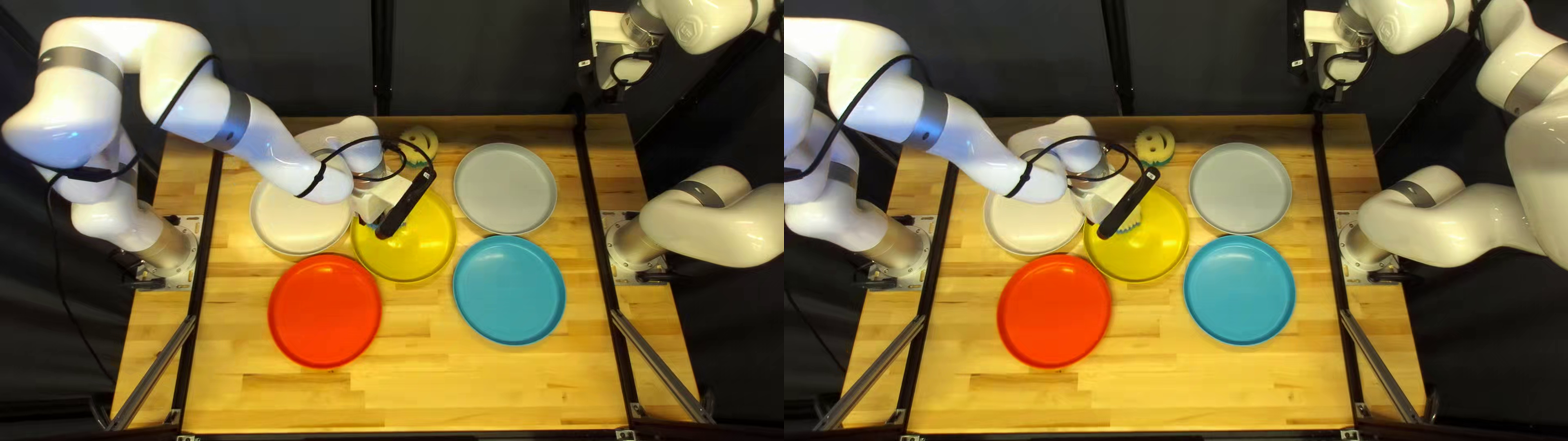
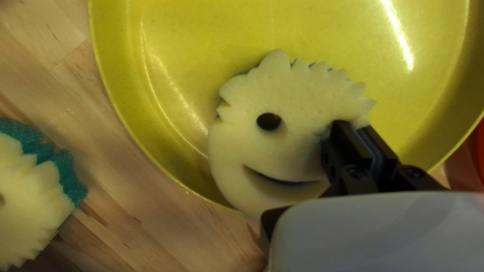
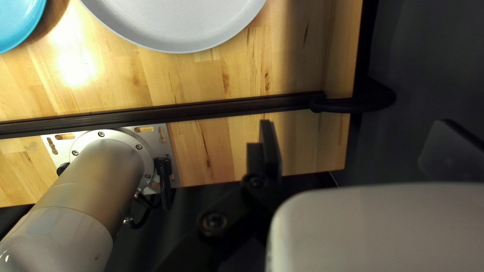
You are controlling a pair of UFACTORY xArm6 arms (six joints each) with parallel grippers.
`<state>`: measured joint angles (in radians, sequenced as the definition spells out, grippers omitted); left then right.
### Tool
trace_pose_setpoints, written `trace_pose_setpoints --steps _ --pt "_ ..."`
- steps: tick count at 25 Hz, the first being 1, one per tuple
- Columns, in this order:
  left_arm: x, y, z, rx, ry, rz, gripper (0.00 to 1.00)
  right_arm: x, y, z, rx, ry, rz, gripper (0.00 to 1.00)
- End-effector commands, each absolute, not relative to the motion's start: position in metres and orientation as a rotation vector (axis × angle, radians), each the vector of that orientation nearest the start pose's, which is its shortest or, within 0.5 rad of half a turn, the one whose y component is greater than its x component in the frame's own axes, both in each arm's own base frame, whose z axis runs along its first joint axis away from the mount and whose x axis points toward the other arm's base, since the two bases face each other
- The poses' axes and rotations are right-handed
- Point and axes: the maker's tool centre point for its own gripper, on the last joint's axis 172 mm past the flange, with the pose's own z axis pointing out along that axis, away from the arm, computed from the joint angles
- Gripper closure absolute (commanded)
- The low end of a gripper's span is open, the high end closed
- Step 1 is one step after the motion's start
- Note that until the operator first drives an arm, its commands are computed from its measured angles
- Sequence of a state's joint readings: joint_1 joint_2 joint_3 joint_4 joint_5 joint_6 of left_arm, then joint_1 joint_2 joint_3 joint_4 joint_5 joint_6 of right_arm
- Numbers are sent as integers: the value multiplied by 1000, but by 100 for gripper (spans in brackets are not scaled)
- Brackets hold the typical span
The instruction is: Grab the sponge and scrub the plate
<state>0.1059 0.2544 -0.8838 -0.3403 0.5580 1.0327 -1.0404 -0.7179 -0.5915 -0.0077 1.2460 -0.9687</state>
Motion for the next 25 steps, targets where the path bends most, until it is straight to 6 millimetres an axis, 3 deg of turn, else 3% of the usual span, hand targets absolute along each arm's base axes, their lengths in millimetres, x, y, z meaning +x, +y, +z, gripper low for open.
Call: trace_pose_setpoints --steps 1,9,13,14,19,22,25 --pt "496 -11 46 -3059 1041 -282 100 149 -257 239 -3197 111 -44 0" --pt "524 -89 94 -2931 1058 -343 100 149 -257 239 -3197 111 -44 0" --pt "533 -129 101 -2876 1107 -415 100 149 -257 239 -3197 111 -44 0" --pt "535 -147 100 -2858 1133 -453 100 149 -257 239 -3197 111 -44 0" --pt "540 -200 78 -2822 1229 -605 100 149 -257 239 -3197 111 -44 0" --pt "537 -210 57 -2843 1272 -657 100 149 -257 239 -3197 111 -44 0" --pt "531 -200 53 -2897 1288 -669 98 149 -257 239 -3197 111 -44 0"
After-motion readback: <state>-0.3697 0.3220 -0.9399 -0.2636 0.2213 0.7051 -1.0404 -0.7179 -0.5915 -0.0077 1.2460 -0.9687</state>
